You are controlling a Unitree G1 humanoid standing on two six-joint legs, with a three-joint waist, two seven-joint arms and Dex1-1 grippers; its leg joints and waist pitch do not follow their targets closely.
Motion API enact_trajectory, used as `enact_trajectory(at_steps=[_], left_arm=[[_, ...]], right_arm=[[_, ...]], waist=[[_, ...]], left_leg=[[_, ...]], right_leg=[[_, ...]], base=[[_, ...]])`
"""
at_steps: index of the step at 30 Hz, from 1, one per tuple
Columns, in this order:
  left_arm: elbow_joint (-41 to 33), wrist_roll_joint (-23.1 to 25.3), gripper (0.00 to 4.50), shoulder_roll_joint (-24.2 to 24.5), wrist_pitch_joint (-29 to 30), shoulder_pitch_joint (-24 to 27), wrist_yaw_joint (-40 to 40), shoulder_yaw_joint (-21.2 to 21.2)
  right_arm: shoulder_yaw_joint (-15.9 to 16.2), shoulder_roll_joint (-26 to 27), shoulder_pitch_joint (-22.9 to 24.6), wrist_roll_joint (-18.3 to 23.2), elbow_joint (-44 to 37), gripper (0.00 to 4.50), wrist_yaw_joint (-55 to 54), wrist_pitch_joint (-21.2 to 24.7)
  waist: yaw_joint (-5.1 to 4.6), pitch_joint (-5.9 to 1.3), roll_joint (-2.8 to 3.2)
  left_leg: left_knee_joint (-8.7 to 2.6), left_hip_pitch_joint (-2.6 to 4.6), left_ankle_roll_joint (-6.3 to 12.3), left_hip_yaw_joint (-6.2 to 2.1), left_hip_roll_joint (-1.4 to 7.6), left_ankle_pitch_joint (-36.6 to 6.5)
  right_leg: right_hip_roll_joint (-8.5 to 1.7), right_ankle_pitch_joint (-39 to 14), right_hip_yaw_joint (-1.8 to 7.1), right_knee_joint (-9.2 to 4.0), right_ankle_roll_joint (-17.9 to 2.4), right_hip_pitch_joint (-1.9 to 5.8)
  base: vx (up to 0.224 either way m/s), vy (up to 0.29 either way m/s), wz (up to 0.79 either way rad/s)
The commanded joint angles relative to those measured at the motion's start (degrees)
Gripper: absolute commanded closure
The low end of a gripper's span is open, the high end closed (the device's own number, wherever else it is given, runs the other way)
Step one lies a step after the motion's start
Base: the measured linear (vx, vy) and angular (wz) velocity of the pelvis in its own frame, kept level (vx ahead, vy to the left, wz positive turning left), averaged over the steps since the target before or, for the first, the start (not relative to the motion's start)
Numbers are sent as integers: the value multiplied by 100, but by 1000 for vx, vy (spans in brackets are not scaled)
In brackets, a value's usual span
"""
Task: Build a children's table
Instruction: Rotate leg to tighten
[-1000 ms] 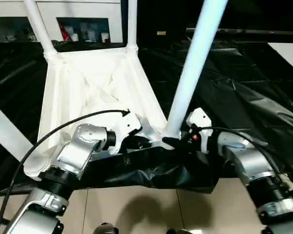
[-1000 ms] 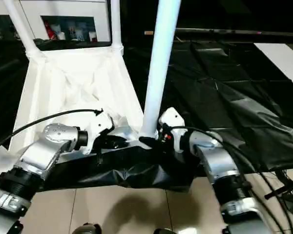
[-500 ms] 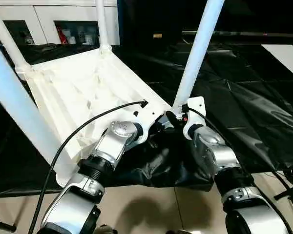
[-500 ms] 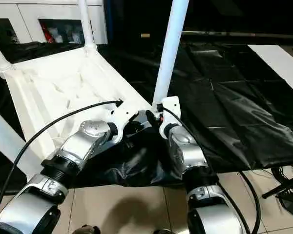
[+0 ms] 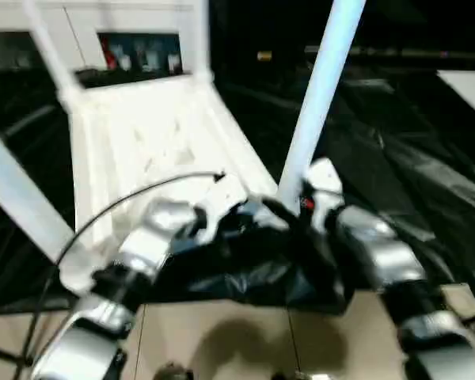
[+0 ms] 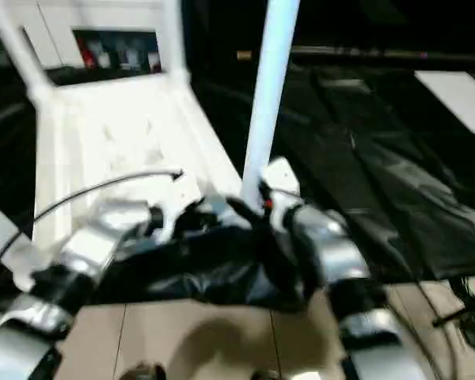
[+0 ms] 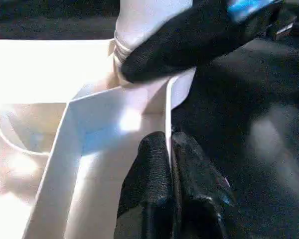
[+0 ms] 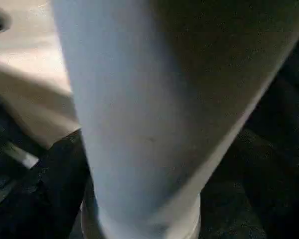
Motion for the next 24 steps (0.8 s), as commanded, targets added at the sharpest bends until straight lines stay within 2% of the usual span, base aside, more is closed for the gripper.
enact_trajectory(at_steps=[1,4,7,8,16,24], left_arm=[[-148,-376,450,-72,-111,164,-362,-69],[-356,-475,450,145,-34,278,-575,10],[-386,-491,450,193,-20,309,-602,28],[-406,-497,450,212,-11,327,-618,44],[-528,-507,450,225,71,392,-681,68],[-586,-535,450,237,124,429,-679,56]], right_arm=[[166,-163,90,-80,-215,2,425,80],[199,-473,254,127,-516,2,961,244],[181,-521,285,248,-587,2,1078,293],[167,-535,293,297,-613,28,1125,302],[83,-486,344,442,-792,82,1355,456],[151,-501,401,450,-772,148,1432,492]], waist=[[-7,-359,-61],[6,-368,-65],[0,-370,-69],[0,-374,-68],[-4,-383,-75],[0,-376,-90]], left_leg=[[-340,56,332,24,107,-1258],[-332,54,356,23,111,-1258],[-320,59,380,29,106,-1235],[-318,55,372,29,104,-1215],[-297,61,417,35,106,-1050],[-292,63,433,41,101,-1041]], right_leg=[[-241,-1490,204,-397,-1082,294],[-244,-1420,209,-381,-1118,307],[-243,-1389,211,-378,-1149,295],[-244,-1382,209,-376,-1160,296],[-238,-1152,209,-344,-1236,301],[-244,-1237,210,-349,-1212,301]], base=[[0,0,0],[0,0,0],[0,0,0],[0,0,0],[0,0,0],[0,0,0]])
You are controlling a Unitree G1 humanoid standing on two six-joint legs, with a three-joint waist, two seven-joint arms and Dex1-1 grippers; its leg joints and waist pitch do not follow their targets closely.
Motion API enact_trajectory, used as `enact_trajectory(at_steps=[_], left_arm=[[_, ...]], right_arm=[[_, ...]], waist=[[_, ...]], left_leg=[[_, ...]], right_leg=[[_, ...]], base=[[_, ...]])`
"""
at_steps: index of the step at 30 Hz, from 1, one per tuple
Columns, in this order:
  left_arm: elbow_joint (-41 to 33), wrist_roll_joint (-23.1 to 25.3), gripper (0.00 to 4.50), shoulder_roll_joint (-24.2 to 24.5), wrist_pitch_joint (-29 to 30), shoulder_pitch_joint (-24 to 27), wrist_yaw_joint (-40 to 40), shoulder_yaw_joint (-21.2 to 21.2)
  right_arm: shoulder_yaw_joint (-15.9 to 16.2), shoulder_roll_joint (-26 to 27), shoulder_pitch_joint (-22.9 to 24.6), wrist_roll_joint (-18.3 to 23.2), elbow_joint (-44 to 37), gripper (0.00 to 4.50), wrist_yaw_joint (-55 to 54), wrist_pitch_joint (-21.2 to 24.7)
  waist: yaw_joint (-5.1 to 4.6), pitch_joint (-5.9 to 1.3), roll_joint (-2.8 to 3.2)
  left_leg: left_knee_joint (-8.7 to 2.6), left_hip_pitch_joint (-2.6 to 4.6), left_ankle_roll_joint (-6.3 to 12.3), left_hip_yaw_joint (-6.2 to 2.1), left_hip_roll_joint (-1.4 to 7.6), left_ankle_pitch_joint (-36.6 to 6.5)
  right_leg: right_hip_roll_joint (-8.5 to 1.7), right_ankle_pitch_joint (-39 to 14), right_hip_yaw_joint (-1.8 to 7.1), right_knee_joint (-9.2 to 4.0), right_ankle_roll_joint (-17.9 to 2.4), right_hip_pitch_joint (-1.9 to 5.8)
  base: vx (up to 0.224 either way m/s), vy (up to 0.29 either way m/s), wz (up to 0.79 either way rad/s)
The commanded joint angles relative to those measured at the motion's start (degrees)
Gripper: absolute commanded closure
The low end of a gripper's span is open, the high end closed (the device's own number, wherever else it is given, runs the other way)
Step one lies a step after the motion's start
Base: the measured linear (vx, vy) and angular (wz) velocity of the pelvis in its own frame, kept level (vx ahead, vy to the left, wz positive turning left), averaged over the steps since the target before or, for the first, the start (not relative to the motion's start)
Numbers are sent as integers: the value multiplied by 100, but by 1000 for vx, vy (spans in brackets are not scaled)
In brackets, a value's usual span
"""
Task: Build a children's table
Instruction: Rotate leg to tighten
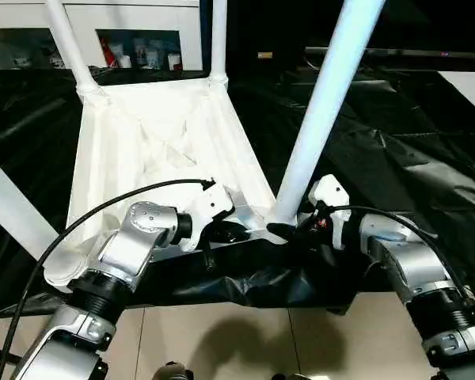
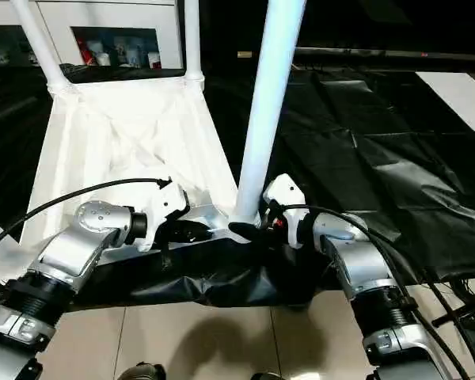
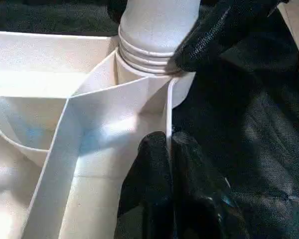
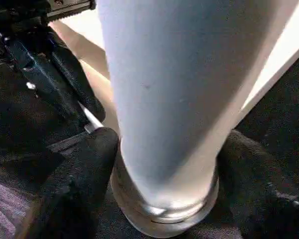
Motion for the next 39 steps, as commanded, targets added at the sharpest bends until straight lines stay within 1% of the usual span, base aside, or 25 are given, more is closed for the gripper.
enact_trajectory(at_steps=[1,4,12,13,14,15,17,18,19,20,21,22,23,24,25,27,28,29,32,33,34,35,36,37,39], left_arm=[[-90,-325,450,-120,-20,130,-157,34],[-120,-324,450,-99,7,156,-165,37],[-81,-292,450,-115,23,146,-85,40],[75,-167,450,-227,68,52,224,59],[129,-128,450,-267,82,18,326,65],[385,60,450,-452,122,-141,820,92],[770,271,450,-739,197,-369,1510,137],[848,308,450,-810,231,-417,1648,140],[1075,394,450,-1025,304,-558,2072,172],[1075,394,450,-1025,304,-558,2072,172],[1194,402,450,-1176,376,-636,2274,200],[1389,452,450,-1437,449,-760,2659,218],[1438,473,450,-1505,462,-791,2765,216],[1505,496,450,-1583,481,-834,2867,199],[1672,565,450,-1720,432,-932,3017,143],[1735,583,450,-1756,375,-972,3014,126],[1710,544,450,-1754,309,-982,2825,101],[1717,541,450,-1734,202,-992,2705,72],[1725,530,450,-1658,97,-1000,2501,29],[1727,558,450,-1553,-80,-990,2302,-41],[1691,582,450,-1473,-87,-969,2203,-83],[1645,582,450,-1394,-105,-941,2092,-112],[1623,566,450,-1357,-142,-926,2023,-119],[1536,499,450,-1239,-206,-873,1814,-109],[1398,411,450,-1116,-291,-794,1516,-115]], right_arm=[[32,-51,68,34,-73,156,90,51],[22,-43,58,40,-61,180,103,69],[-26,55,87,14,40,187,-38,82],[-91,212,49,-156,310,187,-559,72],[-113,261,36,-191,383,187,-706,86],[-212,479,-20,-331,673,188,-1341,149],[-455,847,-137,-353,991,188,-2248,316],[-536,952,-173,-324,1058,188,-2470,372],[-752,1242,-287,-259,1238,188,-3104,498],[-752,1242,-287,-259,1238,188,-3104,498],[-822,1398,-344,-258,1320,188,-3422,530],[-893,1668,-449,-264,1452,188,-3879,513],[-908,1742,-479,-262,1488,188,-3987,502],[-925,1845,-532,-262,1544,188,-4137,473],[-862,2031,-636,-335,1602,188,-4275,323],[-833,2095,-673,-363,1616,188,-4267,254],[-776,2125,-669,-352,1541,153,-4077,178],[-792,2144,-673,-337,1519,132,-4023,146],[-865,2131,-692,-293,1491,113,-3986,109],[-929,2073,-738,-267,1517,98,-3961,36],[-937,2004,-755,-270,1511,98,-3903,-22],[-928,1919,-761,-268,1483,74,-3786,-73],[-921,1872,-761,-261,1461,74,-3699,-92],[-882,1691,-732,-204,1330,68,-3291,-80],[-770,1480,-663,-194,1154,68,-2854,-61]], waist=[[3,-370,-98],[2,-370,-95],[-1,-374,-92],[-3,-371,-96],[-19,-359,-91],[-15,-352,-88],[-75,-324,-91],[-77,-326,-88],[-88,-324,-90],[-97,-316,-85],[-93,-325,-94],[-102,-313,-76],[-116,-305,-84],[-102,-313,-73],[-103,-314,-71],[-94,-325,-77],[-86,-326,-88],[-74,-332,-84],[-66,-334,-95],[-69,-326,-101],[-64,-323,-95],[-66,-330,-95],[-63,-332,-95],[-46,-330,-90],[-38,-329,-86]], left_leg=[[-321,75,437,31,100,-1039],[-317,76,445,31,102,-1025],[-310,73,462,30,96,-975],[-311,74,453,33,97,-970],[-320,73,418,35,91,-1014],[-325,75,382,29,90,-1070],[-354,78,171,17,69,-1358],[-361,80,122,6,66,-1416],[-373,84,63,-5,63,-1483],[-371,90,58,2,55,-1547],[-376,103,36,-16,59,-1643],[-381,99,27,-13,53,-1671],[-386,124,3,-14,55,-1818],[-388,129,-13,-26,55,-1840],[-401,94,-3,-29,52,-1815],[-388,114,6,-20,48,-1821],[-396,82,40,-27,48,-1754],[-395,81,70,-23,55,-1689],[-393,66,130,-17,50,-1598],[-398,58,158,-16,47,-1612],[-401,69,157,-16,51,-1647],[-399,70,155,-16,53,-1639],[-400,73,158,-14,57,-1625],[-398,99,176,-6,70,-1600],[-396,85,215,-5,75,-1562]], right_leg=[[-241,-1258,205,-351,-1199,303],[-242,-1259,206,-349,-1194,300],[-239,-1194,203,-340,-1210,307],[-239,-1195,205,-341,-1210,302],[-235,-1279,205,-356,-1208,284],[-242,-1375,201,-364,-1187,286],[-245,-1960,199,-426,-1026,272],[-250,-2110,192,-438,-968,277],[-252,-2259,193,-460,-882,272],[-254,-2343,201,-484,-849,247],[-262,-2476,188,-502,-780,255],[-248,-2467,195,-511,-749,232],[-236,-2555,193,-536,-712,202],[-246,-2569,186,-532,-689,219],[-233,-2445,183,-527,-646,230],[-237,-2365,191,-534,-644,213],[-233,-2232,186,-516,-650,245],[-230,-2080,190,-497,-670,247],[-232,-1911,190,-482,-732,263],[-239,-1997,186,-495,-730,263],[-246,-2079,187,-507,-716,255],[-253,-2117,190,-505,-715,259],[-255,-2107,191,-509,-723,257],[-245,-2041,189,-513,-760,249],[-252,-1951,191,-501,-814,261]], base=[[0,0,0],[0,0,0],[0,0,0],[0,0,0],[0,0,0],[0,0,0],[0,0,0],[0,0,0],[0,0,0],[0,0,0],[0,0,0],[0,0,0],[0,0,0],[0,0,0],[0,0,0],[0,0,0],[0,0,0],[0,0,0],[0,0,0],[0,0,0],[0,0,0],[0,0,0],[0,0,0],[0,0,0],[0,0,0]])
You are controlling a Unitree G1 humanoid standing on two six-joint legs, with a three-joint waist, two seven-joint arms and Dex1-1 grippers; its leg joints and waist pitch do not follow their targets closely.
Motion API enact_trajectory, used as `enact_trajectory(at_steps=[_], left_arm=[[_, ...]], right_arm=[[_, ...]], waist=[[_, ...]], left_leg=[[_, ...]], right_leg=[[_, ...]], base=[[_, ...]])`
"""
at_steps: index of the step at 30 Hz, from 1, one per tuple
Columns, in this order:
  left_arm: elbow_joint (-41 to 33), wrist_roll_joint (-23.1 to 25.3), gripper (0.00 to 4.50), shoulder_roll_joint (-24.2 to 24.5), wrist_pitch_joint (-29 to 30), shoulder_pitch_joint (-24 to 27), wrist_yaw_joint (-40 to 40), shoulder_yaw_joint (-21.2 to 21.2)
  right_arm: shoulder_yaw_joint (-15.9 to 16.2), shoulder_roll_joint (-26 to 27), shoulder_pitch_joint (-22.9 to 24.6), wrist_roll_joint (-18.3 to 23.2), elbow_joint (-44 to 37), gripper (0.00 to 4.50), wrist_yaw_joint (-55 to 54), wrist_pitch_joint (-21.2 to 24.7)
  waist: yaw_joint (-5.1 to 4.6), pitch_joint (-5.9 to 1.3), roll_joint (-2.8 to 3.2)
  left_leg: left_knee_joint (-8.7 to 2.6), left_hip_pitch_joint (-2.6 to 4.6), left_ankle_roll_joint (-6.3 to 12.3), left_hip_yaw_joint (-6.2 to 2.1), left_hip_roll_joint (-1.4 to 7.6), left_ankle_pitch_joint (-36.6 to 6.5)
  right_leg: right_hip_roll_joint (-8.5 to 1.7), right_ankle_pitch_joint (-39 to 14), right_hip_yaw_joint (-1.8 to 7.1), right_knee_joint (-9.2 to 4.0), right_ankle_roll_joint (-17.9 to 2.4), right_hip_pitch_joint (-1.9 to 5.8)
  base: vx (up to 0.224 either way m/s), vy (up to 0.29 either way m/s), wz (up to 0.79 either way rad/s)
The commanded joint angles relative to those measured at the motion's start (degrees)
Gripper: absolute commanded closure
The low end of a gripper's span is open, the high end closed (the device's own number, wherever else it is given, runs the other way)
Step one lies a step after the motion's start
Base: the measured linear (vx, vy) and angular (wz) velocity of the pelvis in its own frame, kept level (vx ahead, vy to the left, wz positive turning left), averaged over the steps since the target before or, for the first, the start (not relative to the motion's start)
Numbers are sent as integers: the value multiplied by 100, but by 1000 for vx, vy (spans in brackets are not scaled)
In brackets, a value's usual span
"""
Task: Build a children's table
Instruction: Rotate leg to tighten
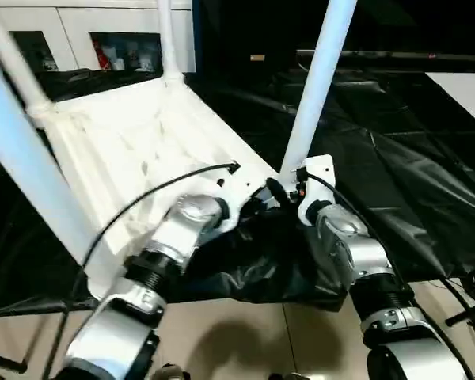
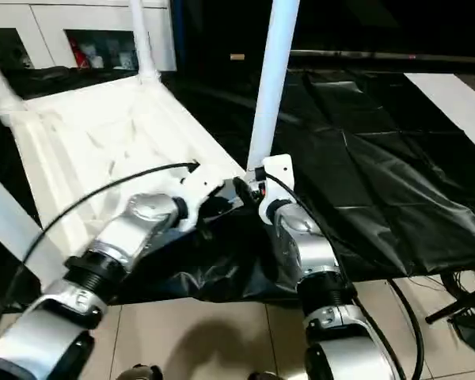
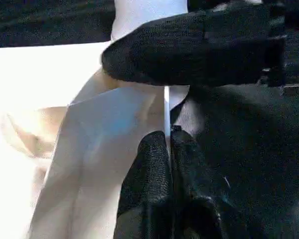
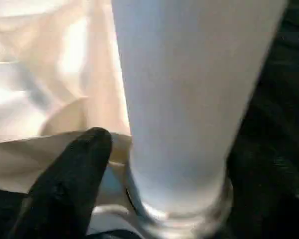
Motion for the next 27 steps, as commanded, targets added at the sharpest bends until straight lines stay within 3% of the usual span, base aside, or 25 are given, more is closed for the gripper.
enact_trajectory(at_steps=[1,3,8,17,18,21,22,27], left_arm=[[-119,-163,450,29,-252,156,-511,-156],[-247,-246,450,135,-352,238,-797,-173],[-871,-714,450,640,-225,575,-1901,-163],[-1174,-866,450,1041,-157,765,-2413,-31],[-1196,-876,450,1059,-145,775,-2433,-23],[-1311,-925,450,1119,-72,836,-2517,-19],[-1328,-930,450,1126,-62,848,-2529,-19],[-1388,-955,450,1129,-17,894,-2550,-32]], right_arm=[[180,-118,64,65,-195,68,541,29],[291,-292,139,48,-335,68,878,31],[699,-1043,519,78,-1020,68,2282,107],[787,-1470,753,365,-1484,68,3172,311],[765,-1470,760,413,-1512,95,3210,328],[720,-1465,781,514,-1615,108,3332,409],[718,-1463,784,521,-1632,134,3350,429],[779,-1502,836,531,-1685,175,3432,478]], waist=[[19,-315,-39],[27,-327,-33],[52,-331,-26],[56,-326,-13],[52,-332,-16],[48,-337,-5],[48,-341,-5],[45,-333,-16]], left_leg=[[-358,57,224,19,85,-1492],[-348,81,235,28,96,-1407],[-330,48,354,32,105,-1159],[-332,65,354,36,111,-1239],[-326,65,353,39,110,-1207],[-322,68,361,38,114,-1142],[-318,72,364,40,113,-1104],[-314,71,371,44,113,-1081]], right_leg=[[-257,-1837,209,-479,-878,273],[-253,-1647,213,-455,-983,260],[-250,-1175,219,-381,-1141,309],[-251,-1317,226,-382,-1208,299],[-248,-1260,227,-375,-1216,300],[-250,-1166,227,-360,-1253,301],[-243,-1092,226,-351,-1280,303],[-242,-1045,227,-344,-1298,301]], base=[[0,0,0],[0,0,0],[0,0,0],[0,0,0],[0,0,0],[0,0,0],[0,0,0],[0,0,0]])
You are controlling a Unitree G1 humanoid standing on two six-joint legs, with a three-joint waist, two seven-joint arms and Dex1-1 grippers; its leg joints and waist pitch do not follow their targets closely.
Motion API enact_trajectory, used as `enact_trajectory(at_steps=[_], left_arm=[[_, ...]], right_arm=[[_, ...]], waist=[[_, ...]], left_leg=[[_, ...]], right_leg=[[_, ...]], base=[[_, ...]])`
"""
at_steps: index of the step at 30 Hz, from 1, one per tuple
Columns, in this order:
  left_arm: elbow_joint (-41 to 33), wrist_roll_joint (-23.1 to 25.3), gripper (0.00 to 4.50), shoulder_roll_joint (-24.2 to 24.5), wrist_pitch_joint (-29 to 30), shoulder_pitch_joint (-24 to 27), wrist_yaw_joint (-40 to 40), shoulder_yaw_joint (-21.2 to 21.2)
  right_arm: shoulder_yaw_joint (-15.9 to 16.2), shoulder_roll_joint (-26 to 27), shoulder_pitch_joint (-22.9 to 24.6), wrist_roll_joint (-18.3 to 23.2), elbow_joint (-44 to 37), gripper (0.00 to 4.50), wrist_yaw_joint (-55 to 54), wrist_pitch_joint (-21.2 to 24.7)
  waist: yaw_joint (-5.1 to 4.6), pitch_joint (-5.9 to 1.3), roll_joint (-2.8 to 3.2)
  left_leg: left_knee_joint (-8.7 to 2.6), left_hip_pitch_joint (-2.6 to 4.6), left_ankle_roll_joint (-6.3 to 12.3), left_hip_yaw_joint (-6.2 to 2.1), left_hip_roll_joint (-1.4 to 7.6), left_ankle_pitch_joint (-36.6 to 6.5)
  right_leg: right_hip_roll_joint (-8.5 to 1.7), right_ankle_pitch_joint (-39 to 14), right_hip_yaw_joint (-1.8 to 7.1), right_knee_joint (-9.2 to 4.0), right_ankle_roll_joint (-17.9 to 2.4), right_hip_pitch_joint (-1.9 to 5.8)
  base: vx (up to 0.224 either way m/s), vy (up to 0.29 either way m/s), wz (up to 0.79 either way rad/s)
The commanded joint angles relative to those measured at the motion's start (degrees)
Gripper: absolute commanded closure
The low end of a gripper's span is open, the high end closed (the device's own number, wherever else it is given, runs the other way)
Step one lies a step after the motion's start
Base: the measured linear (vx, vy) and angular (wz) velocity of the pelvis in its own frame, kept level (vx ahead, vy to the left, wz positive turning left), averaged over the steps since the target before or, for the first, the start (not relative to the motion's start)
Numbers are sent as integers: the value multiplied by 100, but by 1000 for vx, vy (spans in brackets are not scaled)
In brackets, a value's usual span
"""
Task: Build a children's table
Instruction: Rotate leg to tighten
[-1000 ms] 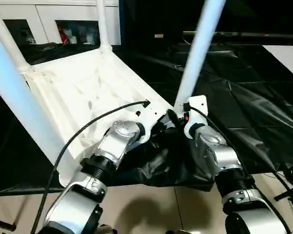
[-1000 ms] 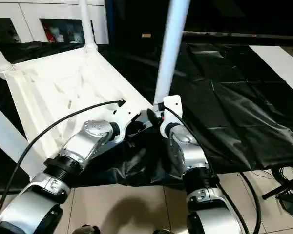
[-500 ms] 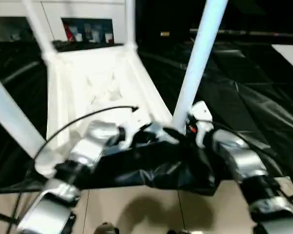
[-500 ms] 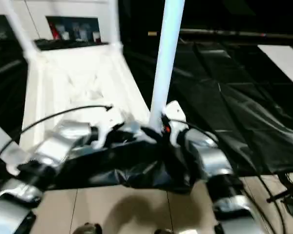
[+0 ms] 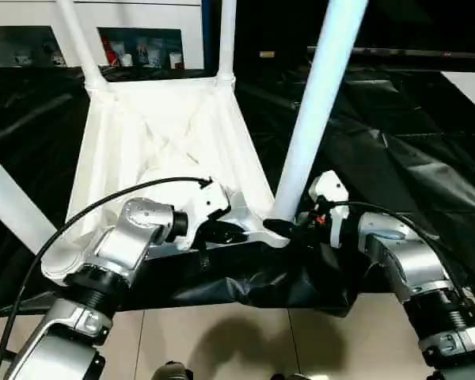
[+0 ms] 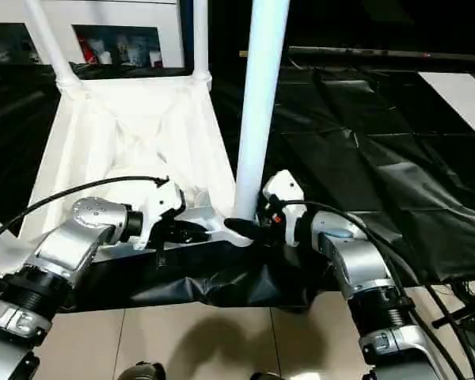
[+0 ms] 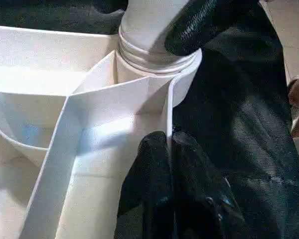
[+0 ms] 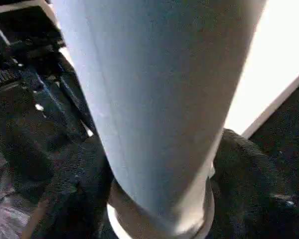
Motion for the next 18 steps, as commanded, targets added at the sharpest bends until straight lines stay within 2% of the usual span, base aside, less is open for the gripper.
enact_trajectory(at_steps=[1,6,10,15,16,17,18], left_arm=[[-87,-328,450,-120,28,77,-188,9],[-116,-345,450,-119,63,88,-188,13],[-179,-355,450,-120,118,137,-192,16],[-165,-348,450,-156,126,152,-114,48],[15,-223,450,-276,140,66,270,123],[15,-223,450,-276,140,66,270,123],[200,-122,450,-386,173,-42,602,181]], right_arm=[[5,-87,124,39,-118,183,98,106],[36,-130,156,59,-155,224,149,145],[36,-121,188,58,-148,238,164,171],[-24,-39,204,49,-30,242,33,155],[-150,124,153,-17,176,242,-408,157],[-150,124,153,-17,176,243,-408,157],[-220,240,104,-101,334,243,-756,136]], waist=[[-12,-346,-48],[-8,-341,-55],[-10,-335,-71],[-17,-341,-76],[-21,-340,-102],[-29,-326,-91],[-35,-326,-120]], left_leg=[[-333,93,373,35,110,-1085],[-329,89,391,37,105,-1067],[-334,90,368,36,110,-1128],[-327,88,390,37,105,-1056],[-325,83,388,43,105,-1060],[-333,80,360,42,99,-1113],[-337,75,342,40,98,-1153]], right_leg=[[-238,-1042,210,-338,-1278,298],[-241,-1071,213,-342,-1260,301],[-246,-1245,215,-353,-1204,295],[-240,-1175,213,-344,-1206,293],[-244,-1201,216,-348,-1200,292],[-249,-1325,217,-364,-1183,281],[-252,-1420,212,-371,-1153,290]], base=[[0,0,0],[0,0,0],[0,0,0],[0,0,0],[0,0,0],[0,0,0],[0,0,0]])
